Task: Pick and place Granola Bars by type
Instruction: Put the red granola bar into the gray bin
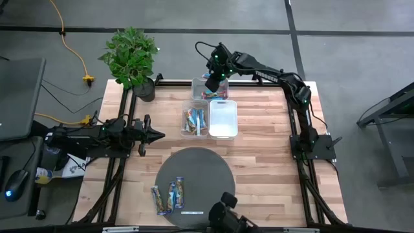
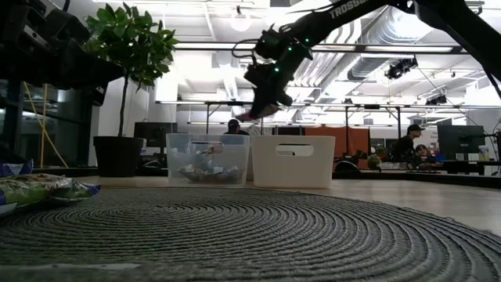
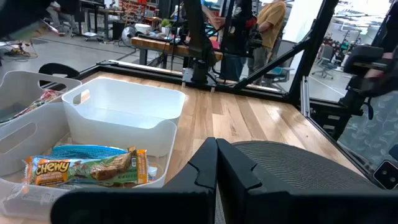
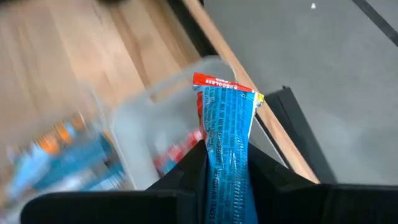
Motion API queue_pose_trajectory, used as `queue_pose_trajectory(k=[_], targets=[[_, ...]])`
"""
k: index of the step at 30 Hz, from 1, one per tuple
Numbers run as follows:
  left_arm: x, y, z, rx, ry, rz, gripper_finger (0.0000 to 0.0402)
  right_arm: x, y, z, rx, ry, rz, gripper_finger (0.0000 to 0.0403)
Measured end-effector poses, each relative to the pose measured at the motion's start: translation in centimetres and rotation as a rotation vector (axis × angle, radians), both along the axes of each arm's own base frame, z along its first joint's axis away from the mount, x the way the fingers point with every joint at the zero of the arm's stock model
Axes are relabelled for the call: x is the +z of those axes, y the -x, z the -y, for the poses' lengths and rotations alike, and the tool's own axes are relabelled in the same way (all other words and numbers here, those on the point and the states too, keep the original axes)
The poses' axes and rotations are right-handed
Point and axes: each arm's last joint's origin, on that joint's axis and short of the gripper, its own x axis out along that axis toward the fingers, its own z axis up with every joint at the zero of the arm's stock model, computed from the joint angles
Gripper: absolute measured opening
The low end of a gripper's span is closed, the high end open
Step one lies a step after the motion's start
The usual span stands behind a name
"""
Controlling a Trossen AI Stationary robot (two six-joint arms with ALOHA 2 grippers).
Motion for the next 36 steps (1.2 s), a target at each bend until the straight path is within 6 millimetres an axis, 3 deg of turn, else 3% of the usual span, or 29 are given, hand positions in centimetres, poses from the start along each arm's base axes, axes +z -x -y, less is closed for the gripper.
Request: queue_pose_trajectory(k=[11, 15, 27, 36], targets=[[0.0, 0.0, 0.0, 0.000, 0.000, 0.000, 0.0000, -0.4, 1.3, 1.1, 0.272, 0.205, -0.158, 0.0062], [0.0, 0.0, 0.0, 0.000, 0.000, 0.000, 0.0000, -1.7, 1.3, 1.0, 0.357, 0.252, -0.185, 0.0062], [0.0, 0.0, 0.0, 0.000, 0.000, 0.000, 0.0000, -6.7, 1.6, 0.6, 0.401, 0.233, -0.178, 0.0062], [0.0, 0.0, 0.0, 0.000, 0.000, -0.001, 0.0000, -7.3, 0.7, 1.0, 0.398, 0.253, -0.132, 0.0062]])
